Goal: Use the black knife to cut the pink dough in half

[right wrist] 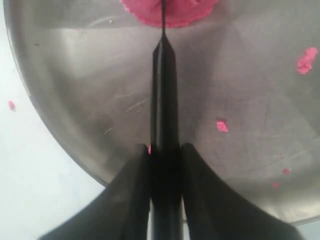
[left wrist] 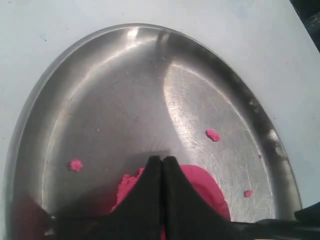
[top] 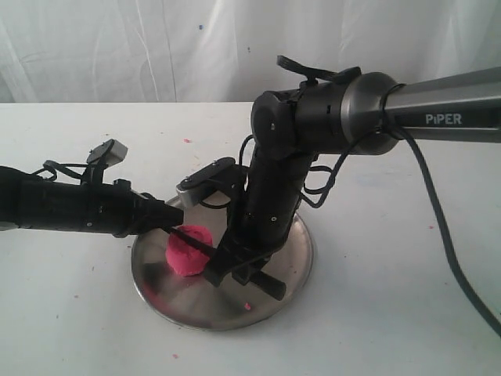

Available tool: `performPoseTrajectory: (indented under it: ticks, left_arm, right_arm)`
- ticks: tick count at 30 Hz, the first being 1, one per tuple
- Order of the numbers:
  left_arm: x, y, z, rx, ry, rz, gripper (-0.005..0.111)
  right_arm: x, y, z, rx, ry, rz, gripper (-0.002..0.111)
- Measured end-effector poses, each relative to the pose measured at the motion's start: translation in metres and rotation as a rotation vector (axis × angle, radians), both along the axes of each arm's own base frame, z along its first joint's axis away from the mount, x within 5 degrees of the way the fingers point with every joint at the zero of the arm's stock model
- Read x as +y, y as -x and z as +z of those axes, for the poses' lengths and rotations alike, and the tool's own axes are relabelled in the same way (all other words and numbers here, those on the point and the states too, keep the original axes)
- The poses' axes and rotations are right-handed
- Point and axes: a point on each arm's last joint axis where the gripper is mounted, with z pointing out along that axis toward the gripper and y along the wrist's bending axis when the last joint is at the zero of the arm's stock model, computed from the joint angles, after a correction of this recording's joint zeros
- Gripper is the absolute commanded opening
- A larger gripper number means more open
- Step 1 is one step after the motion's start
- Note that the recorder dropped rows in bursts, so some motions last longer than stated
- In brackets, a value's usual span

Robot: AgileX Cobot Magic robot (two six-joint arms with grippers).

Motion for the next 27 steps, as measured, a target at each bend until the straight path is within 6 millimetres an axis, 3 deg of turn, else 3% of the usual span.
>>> performPoseTrajectory:
  ticks: [18, 27]
  left_arm:
    - [-0.001, -0.001, -0.011, 0.029, 0.024, -0.015, 0.0]
    - [-0.002, -0.001, -0.011, 0.03, 0.027, -0.017, 0.0]
  right_arm:
    - [0.001, -0.001, 0.001, -0.005, -0.004, 0.0, 0.0]
    - [0.002, -0.002, -0.012, 0.019, 0.014, 0.008, 0.0]
